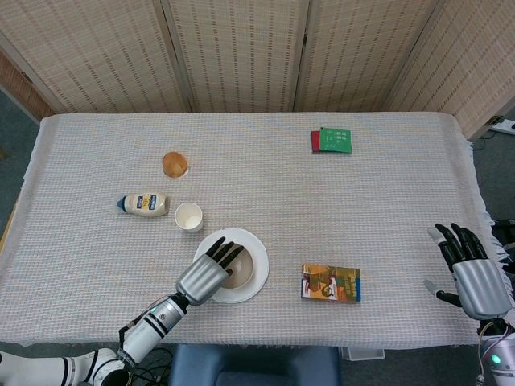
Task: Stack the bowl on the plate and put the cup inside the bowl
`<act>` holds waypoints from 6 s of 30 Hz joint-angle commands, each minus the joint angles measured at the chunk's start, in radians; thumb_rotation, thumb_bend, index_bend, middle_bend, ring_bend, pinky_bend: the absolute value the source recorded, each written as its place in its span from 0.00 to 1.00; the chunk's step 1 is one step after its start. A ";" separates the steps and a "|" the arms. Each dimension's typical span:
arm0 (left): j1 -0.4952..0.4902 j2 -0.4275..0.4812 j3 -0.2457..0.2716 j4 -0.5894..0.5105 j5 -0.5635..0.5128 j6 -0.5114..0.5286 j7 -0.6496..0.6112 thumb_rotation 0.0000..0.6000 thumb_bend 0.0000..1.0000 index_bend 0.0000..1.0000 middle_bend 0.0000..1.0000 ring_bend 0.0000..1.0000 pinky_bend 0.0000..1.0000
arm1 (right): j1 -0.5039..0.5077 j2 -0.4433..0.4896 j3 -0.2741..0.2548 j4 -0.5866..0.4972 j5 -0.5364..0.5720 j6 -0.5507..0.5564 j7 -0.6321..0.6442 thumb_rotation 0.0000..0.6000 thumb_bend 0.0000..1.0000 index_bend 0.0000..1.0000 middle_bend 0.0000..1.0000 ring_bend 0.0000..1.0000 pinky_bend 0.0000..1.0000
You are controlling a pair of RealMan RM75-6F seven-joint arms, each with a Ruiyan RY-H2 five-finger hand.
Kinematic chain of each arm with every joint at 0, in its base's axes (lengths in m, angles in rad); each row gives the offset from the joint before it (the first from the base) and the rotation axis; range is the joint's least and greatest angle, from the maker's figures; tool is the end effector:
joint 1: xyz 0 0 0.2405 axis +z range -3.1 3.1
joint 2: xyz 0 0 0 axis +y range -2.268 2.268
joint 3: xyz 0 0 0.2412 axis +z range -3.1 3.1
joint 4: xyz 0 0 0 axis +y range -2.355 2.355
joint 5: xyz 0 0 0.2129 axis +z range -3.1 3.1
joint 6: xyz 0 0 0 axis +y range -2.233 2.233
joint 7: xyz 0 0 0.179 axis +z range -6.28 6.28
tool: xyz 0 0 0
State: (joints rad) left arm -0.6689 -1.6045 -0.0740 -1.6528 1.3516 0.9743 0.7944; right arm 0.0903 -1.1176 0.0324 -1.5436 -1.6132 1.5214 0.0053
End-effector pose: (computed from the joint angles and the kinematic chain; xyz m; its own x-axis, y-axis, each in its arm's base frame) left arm -0.0823 0.2785 -0.0712 0.7272 0.0516 0.6845 0.5312 -0.6740 -0.5135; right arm -0.2920 -0.2129 0.1513 0.4589 0.0243 0.8882 -0.8805 -0.1213 0.4582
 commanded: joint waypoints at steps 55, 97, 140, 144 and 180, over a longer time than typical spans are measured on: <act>0.031 0.075 0.053 -0.111 0.081 0.148 -0.043 1.00 0.24 0.22 0.00 0.00 0.06 | -0.009 -0.001 0.000 -0.001 -0.002 0.019 -0.001 1.00 0.16 0.09 0.08 0.00 0.08; -0.229 0.285 -0.116 0.089 -0.282 -0.171 -0.216 1.00 0.23 0.19 0.00 0.00 0.06 | 0.009 -0.043 0.017 -0.022 0.055 -0.040 -0.133 1.00 0.16 0.09 0.08 0.00 0.08; -0.399 0.306 0.008 0.060 -0.544 -0.145 -0.031 1.00 0.23 0.24 0.00 0.00 0.06 | 0.019 -0.041 0.024 -0.012 0.078 -0.054 -0.120 1.00 0.16 0.09 0.08 0.00 0.08; -0.402 0.310 0.014 0.050 -0.550 -0.133 -0.025 1.00 0.23 0.24 0.00 0.00 0.06 | 0.019 -0.040 0.024 -0.012 0.077 -0.051 -0.117 1.00 0.16 0.09 0.08 0.00 0.08; -0.445 0.268 0.068 0.145 -0.621 -0.174 -0.031 1.00 0.23 0.25 0.00 0.00 0.06 | 0.016 -0.040 0.024 -0.010 0.079 -0.044 -0.114 1.00 0.16 0.09 0.08 0.00 0.08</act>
State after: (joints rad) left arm -1.1136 -1.3345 -0.0064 -1.5104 0.7303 0.8017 0.7663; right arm 0.1059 -1.1571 0.0567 -1.5534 -1.5337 1.4770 -0.1088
